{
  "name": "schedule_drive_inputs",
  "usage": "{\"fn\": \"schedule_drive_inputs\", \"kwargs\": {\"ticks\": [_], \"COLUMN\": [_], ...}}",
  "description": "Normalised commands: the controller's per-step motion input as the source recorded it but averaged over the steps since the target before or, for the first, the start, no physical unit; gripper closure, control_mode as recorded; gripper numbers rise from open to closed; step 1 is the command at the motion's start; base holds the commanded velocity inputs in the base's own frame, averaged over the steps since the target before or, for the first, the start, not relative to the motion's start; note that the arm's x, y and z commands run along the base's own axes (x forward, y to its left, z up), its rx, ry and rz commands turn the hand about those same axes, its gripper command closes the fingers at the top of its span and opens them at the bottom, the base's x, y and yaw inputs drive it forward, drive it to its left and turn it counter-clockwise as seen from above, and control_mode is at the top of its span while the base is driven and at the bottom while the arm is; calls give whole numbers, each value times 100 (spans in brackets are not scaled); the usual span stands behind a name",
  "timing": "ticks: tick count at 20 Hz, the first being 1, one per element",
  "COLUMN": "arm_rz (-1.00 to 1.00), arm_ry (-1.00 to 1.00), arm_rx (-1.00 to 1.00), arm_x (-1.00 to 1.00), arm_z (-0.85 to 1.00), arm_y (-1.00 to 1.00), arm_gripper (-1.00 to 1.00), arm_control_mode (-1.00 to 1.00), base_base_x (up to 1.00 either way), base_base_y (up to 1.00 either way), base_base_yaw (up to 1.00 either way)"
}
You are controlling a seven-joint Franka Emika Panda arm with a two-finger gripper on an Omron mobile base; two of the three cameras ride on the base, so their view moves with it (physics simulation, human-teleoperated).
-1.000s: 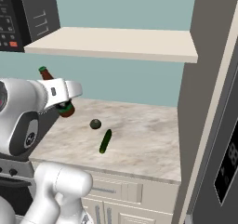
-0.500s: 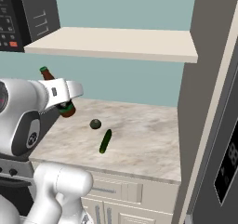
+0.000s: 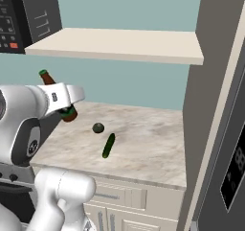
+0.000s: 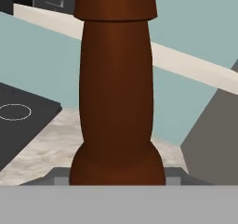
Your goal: Place the beer on the top shelf of the fridge to keep it out of children's reach, and place the cucumber and squash on lower shelves for easy access.
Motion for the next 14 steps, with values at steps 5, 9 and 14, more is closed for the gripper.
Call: {"fn": "schedule_drive_inputs", "kwargs": {"ticks": [5, 9, 14], "arm_rz": [0, 0, 0], "arm_ry": [0, 0, 0], "arm_rx": [0, 0, 0], "arm_x": [0, 0, 0], "arm_z": [0, 0, 0], "arm_y": [0, 0, 0], "arm_gripper": [100, 100, 100], "arm_control_mode": [100, 100, 100], "base_base_x": [-36, -64, -73], "base_base_y": [0, 0, 0], "base_base_yaw": [-2, 0, -1]}}
